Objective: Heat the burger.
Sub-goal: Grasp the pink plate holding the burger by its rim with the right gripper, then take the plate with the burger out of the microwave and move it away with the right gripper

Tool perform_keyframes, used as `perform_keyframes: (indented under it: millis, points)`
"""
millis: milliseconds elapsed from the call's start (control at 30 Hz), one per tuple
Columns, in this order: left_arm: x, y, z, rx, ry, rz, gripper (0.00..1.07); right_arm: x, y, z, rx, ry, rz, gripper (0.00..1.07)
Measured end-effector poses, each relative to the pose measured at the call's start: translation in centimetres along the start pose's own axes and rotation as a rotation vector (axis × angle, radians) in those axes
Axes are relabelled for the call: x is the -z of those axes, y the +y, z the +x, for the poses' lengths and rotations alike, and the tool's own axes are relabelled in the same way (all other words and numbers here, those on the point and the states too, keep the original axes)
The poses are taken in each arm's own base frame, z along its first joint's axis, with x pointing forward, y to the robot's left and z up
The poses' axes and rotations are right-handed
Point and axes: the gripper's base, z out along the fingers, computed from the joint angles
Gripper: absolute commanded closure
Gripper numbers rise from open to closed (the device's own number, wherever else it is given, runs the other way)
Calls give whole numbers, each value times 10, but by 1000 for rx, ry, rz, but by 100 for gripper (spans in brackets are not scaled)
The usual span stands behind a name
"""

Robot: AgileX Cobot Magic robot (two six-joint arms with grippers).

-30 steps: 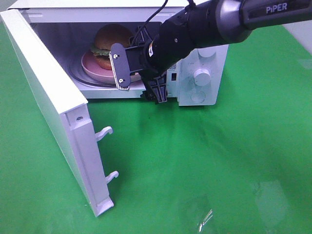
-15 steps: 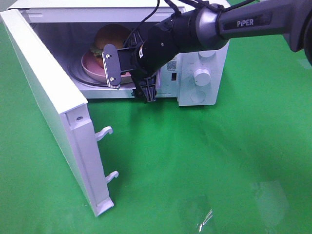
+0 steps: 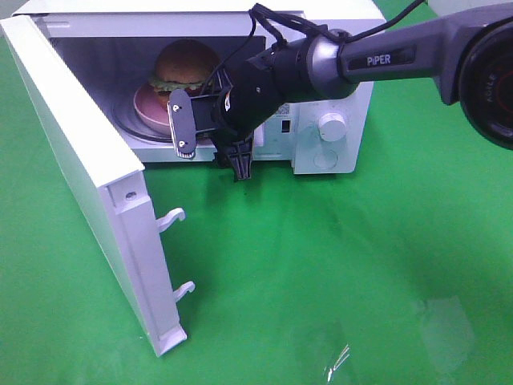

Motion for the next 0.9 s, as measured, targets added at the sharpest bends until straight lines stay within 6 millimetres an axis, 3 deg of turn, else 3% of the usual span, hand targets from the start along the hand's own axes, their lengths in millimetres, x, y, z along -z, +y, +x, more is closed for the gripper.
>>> perform_keyframes:
  millis: [33,67,100,200,233,267,367,500,767,900]
  points:
    - [0,0,0,0,0,0,6,-1,-1,-1,-18,-6,4,61]
    - [0,0,0,0,0,0,6,-1,-1,-1,-18,-6,4,61]
    - [0,0,0,0,0,0,6,0,-5,-2,-35,-13,11,73]
    - [0,0,0,0,0,0,6,0,-5,-2,-44,-11,2,78]
    - [0,0,0,0,0,0,6,1,-4,-3,-52,-8,-9,87]
    - [0,0,0,0,0,0,6,1,-4,-3,-52,-8,-9,87]
    - [0,0,0,0,0,0,6,1,-1,-4,-68,-4,-36,101]
    - [0,0,0,0,0,0,6,2,-3,-9,-67,-16,-28,107]
    - [0,0,0,0,0,0,6,5,-2,-14,-64,-18,-41,107]
    - [0,0,0,0,0,0,6,21,-6,-18,-34,1,-100,107]
